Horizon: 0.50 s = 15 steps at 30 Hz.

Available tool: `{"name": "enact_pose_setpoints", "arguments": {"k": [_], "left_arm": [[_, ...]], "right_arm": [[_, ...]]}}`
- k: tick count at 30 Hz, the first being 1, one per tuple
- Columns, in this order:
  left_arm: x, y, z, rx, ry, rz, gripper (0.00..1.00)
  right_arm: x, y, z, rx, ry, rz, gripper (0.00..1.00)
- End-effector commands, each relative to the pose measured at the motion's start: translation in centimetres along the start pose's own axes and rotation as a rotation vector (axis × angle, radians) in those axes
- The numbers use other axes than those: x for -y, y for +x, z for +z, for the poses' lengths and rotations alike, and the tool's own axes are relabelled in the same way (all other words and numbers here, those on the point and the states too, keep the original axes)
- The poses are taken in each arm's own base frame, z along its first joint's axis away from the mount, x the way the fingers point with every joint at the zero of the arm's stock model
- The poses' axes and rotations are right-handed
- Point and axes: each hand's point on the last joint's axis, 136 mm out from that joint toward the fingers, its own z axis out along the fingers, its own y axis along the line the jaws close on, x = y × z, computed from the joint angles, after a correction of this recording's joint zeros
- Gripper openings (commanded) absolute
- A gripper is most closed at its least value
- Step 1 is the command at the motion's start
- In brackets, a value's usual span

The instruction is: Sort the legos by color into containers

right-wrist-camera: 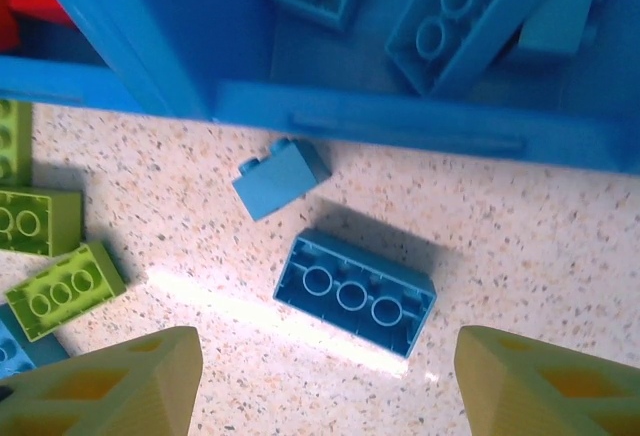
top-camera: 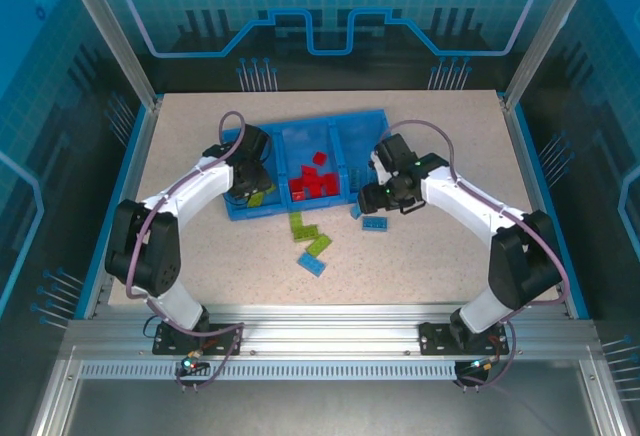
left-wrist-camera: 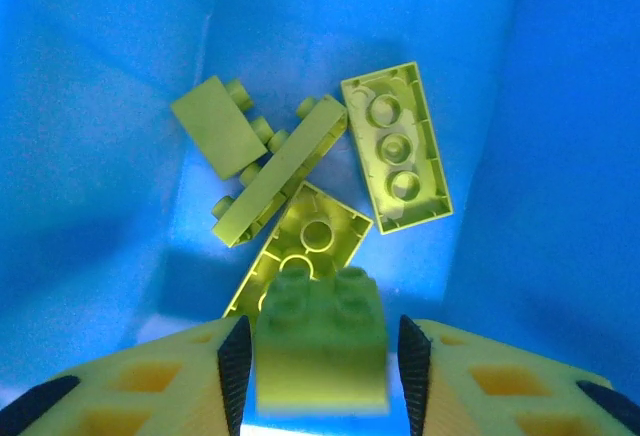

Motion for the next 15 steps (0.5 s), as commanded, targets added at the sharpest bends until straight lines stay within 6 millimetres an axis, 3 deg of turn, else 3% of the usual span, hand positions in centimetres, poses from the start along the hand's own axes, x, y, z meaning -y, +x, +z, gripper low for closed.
{"name": "enact_pose_setpoints", "arguments": {"k": [1, 5, 15], "left_arm": [[1.2, -1.3, -0.9, 0.033, 0.052, 0.001, 0.54], [1.1, -1.0, -1.2, 0.039, 0.065, -0.007, 0.69], [0.4, -0.8, -4.5, 0.105, 0.136, -0.009, 0.95]], "right_arm": [[0.0, 2.4, 0.5, -0.056, 0.014, 0.061, 0.74], [-0.6, 3.6, 1.4, -0.056, 0.000, 0.117, 0.85], [-0.1, 3.6, 4.4, -0.068, 0.095, 0.117, 0.93]]}}
